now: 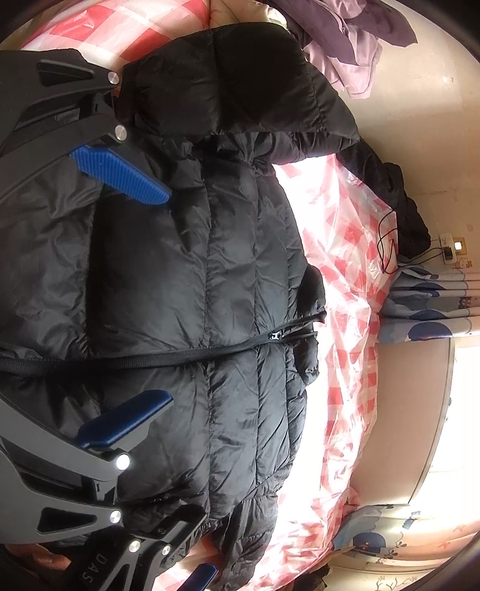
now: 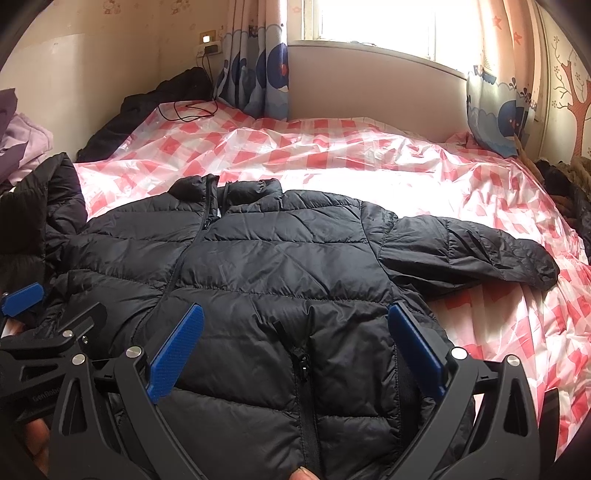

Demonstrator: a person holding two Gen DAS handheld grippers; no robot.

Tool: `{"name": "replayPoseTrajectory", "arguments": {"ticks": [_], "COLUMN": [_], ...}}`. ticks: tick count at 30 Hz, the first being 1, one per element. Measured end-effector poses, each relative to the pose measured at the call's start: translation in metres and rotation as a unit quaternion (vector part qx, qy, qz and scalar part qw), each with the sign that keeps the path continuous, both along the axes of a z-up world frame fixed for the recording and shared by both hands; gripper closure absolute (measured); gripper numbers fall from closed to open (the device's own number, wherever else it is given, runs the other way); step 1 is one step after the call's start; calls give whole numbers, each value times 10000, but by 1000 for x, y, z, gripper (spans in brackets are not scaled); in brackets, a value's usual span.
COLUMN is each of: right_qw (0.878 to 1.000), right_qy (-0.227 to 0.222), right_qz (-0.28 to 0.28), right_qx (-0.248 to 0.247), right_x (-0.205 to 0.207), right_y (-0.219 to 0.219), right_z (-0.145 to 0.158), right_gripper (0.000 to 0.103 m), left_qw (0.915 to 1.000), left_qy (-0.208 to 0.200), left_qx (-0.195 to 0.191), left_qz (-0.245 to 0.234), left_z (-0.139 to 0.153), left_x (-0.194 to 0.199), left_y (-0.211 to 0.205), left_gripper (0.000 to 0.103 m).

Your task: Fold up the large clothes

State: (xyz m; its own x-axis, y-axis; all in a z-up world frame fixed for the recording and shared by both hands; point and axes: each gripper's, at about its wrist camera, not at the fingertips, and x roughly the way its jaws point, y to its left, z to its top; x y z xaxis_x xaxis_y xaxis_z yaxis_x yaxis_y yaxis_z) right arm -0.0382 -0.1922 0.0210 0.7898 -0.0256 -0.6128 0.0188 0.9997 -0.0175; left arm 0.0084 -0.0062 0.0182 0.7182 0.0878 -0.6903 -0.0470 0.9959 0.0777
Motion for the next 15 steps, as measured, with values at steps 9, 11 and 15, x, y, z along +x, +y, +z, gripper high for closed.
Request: {"name": "replayPoseTrajectory", "arguments": {"ticks": [9, 11, 15], "right_qw": [10000, 9999, 9999], "right_qy": [78, 96, 113], "right_qz": [39, 52, 59], "right_qx": [46, 36, 24], "right_x": [0, 0, 0], "right_y": [-1, -1, -1], "right_z": [-4, -5, -6], "right_gripper": [6, 7, 6], "left_qw": [9999, 9999, 9998], "left_qy": [126, 144, 164], "left_qx": [-10, -5, 50], "left_qz": [99, 88, 76], "left_z": [-5, -6, -7], "left_x": [5, 6, 7], "left_y": [7, 8, 7], "left_gripper": [6, 6, 6]}}
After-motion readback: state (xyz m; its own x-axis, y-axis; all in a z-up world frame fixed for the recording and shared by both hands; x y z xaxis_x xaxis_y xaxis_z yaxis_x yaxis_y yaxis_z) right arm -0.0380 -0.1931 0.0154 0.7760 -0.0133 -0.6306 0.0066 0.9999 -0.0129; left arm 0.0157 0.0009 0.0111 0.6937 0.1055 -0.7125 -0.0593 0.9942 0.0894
